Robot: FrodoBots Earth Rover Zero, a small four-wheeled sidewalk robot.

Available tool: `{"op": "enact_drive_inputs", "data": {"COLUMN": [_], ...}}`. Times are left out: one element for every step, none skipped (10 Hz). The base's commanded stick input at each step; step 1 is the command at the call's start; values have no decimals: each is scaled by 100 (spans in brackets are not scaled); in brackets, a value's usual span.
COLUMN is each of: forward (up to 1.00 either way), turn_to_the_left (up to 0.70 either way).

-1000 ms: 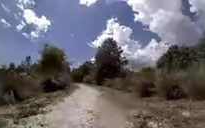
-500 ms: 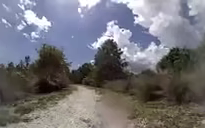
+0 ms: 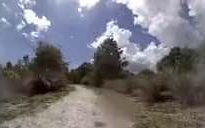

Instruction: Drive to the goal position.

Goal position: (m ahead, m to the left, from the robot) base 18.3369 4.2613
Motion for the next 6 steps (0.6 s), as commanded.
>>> {"op": "enact_drive_inputs", "data": {"forward": [70,70,70,70,70,70], "turn_to_the_left": [0,0,0,0,0,0]}}
